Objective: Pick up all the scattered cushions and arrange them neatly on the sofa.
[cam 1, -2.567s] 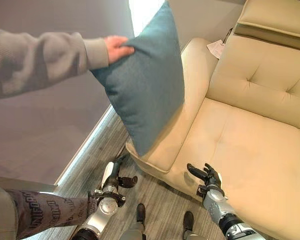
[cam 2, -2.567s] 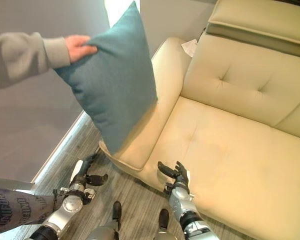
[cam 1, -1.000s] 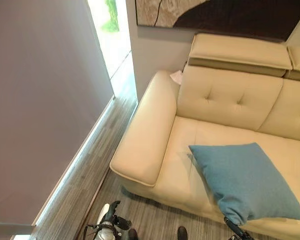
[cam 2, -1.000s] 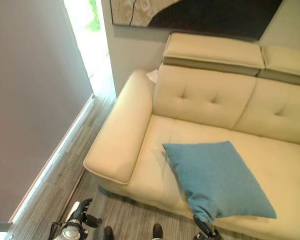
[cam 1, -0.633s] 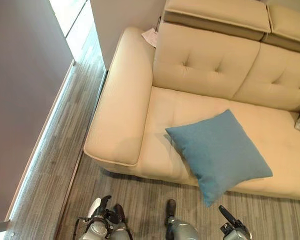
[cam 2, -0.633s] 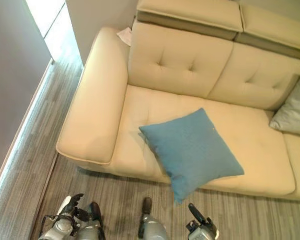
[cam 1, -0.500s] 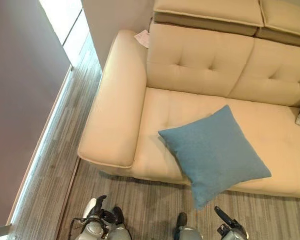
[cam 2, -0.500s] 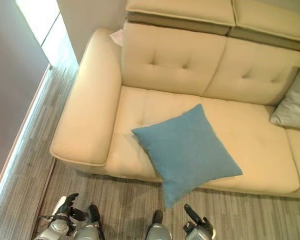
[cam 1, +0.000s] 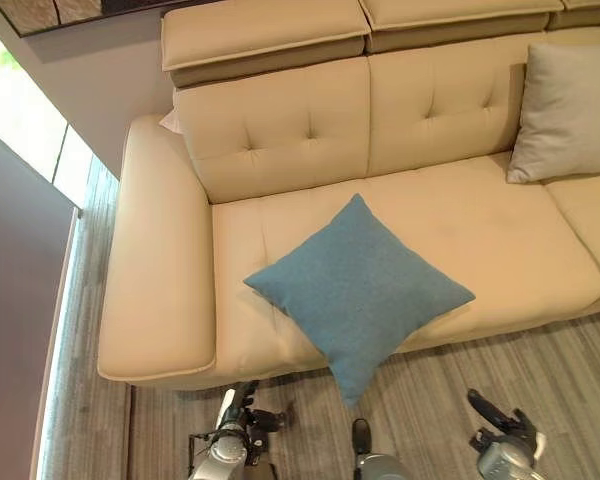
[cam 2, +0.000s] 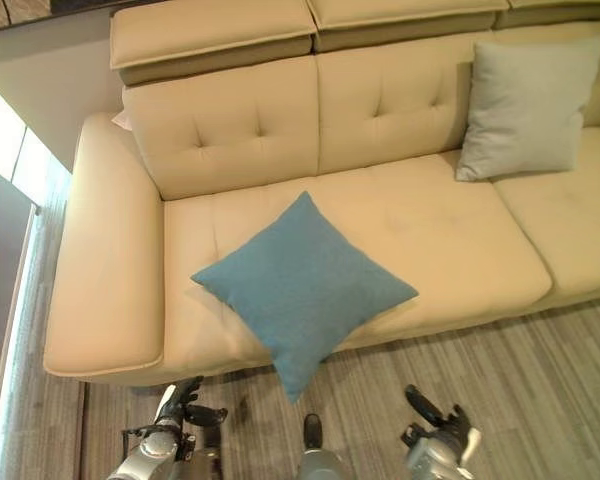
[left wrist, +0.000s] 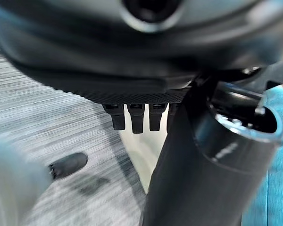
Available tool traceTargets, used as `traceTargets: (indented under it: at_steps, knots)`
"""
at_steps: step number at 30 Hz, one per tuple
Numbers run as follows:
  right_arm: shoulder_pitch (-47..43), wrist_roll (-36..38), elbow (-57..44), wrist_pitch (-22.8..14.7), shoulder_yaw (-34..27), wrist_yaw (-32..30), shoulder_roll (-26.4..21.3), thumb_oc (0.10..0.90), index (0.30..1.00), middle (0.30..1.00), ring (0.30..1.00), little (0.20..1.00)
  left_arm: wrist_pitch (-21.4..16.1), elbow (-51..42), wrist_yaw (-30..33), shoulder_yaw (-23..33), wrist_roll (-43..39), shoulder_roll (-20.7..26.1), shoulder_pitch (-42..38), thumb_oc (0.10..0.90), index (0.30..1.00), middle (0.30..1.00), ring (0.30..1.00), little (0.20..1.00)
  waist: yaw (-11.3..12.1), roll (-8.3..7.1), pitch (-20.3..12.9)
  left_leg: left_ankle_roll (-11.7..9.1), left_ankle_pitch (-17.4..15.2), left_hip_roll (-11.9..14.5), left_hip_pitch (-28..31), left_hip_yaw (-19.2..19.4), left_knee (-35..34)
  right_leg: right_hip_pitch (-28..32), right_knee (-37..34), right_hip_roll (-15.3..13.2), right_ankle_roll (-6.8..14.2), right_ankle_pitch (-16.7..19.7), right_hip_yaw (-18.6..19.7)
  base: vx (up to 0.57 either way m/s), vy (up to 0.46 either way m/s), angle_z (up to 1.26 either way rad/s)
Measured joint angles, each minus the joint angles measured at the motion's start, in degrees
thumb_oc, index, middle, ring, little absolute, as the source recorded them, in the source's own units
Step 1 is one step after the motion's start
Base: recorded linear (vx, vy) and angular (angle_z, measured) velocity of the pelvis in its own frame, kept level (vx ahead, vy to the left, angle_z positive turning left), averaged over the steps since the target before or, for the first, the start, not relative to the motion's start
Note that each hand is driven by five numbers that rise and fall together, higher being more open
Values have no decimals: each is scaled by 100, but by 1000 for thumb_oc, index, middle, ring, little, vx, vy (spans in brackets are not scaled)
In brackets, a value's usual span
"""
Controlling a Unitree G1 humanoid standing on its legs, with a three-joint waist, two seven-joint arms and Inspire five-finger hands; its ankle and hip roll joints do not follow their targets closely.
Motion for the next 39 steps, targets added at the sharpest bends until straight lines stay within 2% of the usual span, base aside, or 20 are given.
traceTargets:
  at_steps: [3,6,8,9,11,12,13,14,16,20,21,22,25,27,28,29,30,32,36,39]
  knots:
    - [-42,-13,-175,26,-90,-107,-121,800,900,900,900,900,15,4,-27,2,-31,125,30,800,900,900,900,900,11,159,22,22,62,-122,55,-20,-3,182,-114,-108,122,-14,-46,158,-47,13]
    - [-135,-237,-603,27,-72,-185,-305,800,900,900,900,900,12,0,-35,9,-18,169,1,800,900,900,900,900,236,364,77,35,-5,-223,-3,6,249,453,-537,-173,157,177,-6,190,-7,9]
    - [-290,-294,-701,29,-63,-206,-289,800,900,900,900,900,13,-4,-35,7,-17,179,-55,800,900,900,900,900,326,294,173,50,-81,-319,-302,60,890,501,-533,-292,132,192,51,202,29,5]
    - [-467,-378,-870,22,-19,-266,-241,800,900,900,900,900,15,-126,-17,4,-18,165,-31,800,900,900,900,900,408,229,197,-3,-425,-516,-594,7,1184,485,-512,-405,110,182,119,329,62,-13]
    - [-632,-512,-1091,14,74,-281,-204,800,900,900,900,900,20,-253,-22,-6,-17,128,96,800,900,900,900,900,556,245,195,144,-450,-855,-491,-89,331,335,-513,-448,108,128,351,272,79,-53]
    - [-703,-592,-1087,16,120,-267,-172,800,900,900,900,900,66,-247,-23,0,-18,114,135,800,900,900,900,900,603,300,186,450,-217,-883,-358,-166,9,336,-512,-355,133,130,433,182,70,-65]
    - [-713,-648,-1086,26,184,-256,-44,800,900,900,900,900,105,-177,-6,9,-17,114,146,800,900,900,900,900,602,268,181,526,7,-883,-116,-201,-185,446,-504,-312,193,72,469,215,101,-32]
    - [-598,-686,-1064,35,243,-255,97,800,900,900,900,900,139,-179,8,0,-15,116,145,800,900,900,900,900,574,106,181,540,25,-922,23,-134,-172,561,-402,-364,274,-30,435,274,154,-12]
    - [-391,-708,-996,86,261,-239,326,800,900,900,900,900,135,-209,17,-1,-14,127,133,800,900,900,900,900,582,-85,166,695,36,-939,181,-18,-128,420,254,-388,401,-311,372,162,137,-4]
    - [-281,-742,-923,237,260,-225,539,800,900,900,900,900,158,-174,15,-21,-18,144,19,800,900,900,900,900,460,-160,171,770,-37,-832,469,83,-143,-358,2222,-473,650,-568,38,151,65,-11]
    - [-189,-741,-927,297,264,-221,554,800,900,900,900,900,176,-166,18,-10,-13,173,-17,800,900,900,900,900,312,-152,167,830,-74,-798,642,16,-142,-493,2772,-634,586,-664,-267,222,-187,3]
    - [-146,-742,-928,319,254,-225,551,800,900,900,900,900,171,-168,23,8,-8,200,-35,800,900,900,900,900,283,-153,161,854,-134,-798,751,-24,-147,-438,2796,-734,390,-817,-470,213,-180,17]
    - [-52,-771,-1191,308,159,-260,529,800,900,900,900,900,172,-159,35,6,13,339,-181,800,900,900,900,900,209,-177,136,826,-195,-813,747,-213,-109,-460,2204,-906,334,-892,-491,145,-249,24]
    - [52,-805,-1439,307,10,-349,526,800,900,900,900,900,176,-176,57,2,57,360,-271,800,900,900,900,900,119,-180,125,778,-202,-817,674,-524,-63,-330,1327,-886,357,-720,-220,158,-311,64]
    - [57,-827,-1495,294,-63,-445,521,800,900,900,900,900,171,-176,58,2,119,412,-224,800,900,900,900,900,67,-191,102,752,-201,-843,616,-601,-5,-195,872,-845,391,-466,17,98,-211,63]
    - [51,-844,-1506,286,-115,-538,518,800,900,900,900,900,166,-205,61,1,157,451,-192,800,900,900,900,900,75,-290,50,690,-207,-901,619,-672,-3,-198,661,-892,326,-120,80,128,-320,63]
    - [81,-867,-1542,286,-148,-607,524,800,900,900,900,900,174,-184,71,-12,158,495,-150,800,900,900,900,900,83,-438,-25,546,-268,-1007,590,-776,65,-148,521,-955,443,58,209,164,-438,59]
    - [70,-999,-1647,289,-289,-707,280,800,900,900,900,900,188,-198,74,-219,159,314,22,800,900,900,900,900,145,-105,-187,278,-319,-647,550,-921,118,129,134,-601,360,189,-18,161,-517,37]
    - [-7,-1069,-1625,338,-193,-713,-202,800,900,900,900,900,156,-207,47,-228,125,-12,48,800,900,900,900,900,153,-20,-276,32,-283,-316,475,-1317,87,404,-114,-200,238,133,-361,84,-430,36]
    - [-72,-1119,-1639,349,-195,-682,-455,800,900,900,900,900,161,-214,36,-240,-124,-83,-53,800,900,900,900,900,140,-104,-279,-172,-159,-233,165,-1550,248,428,-214,2,114,117,-653,-33,-276,60]
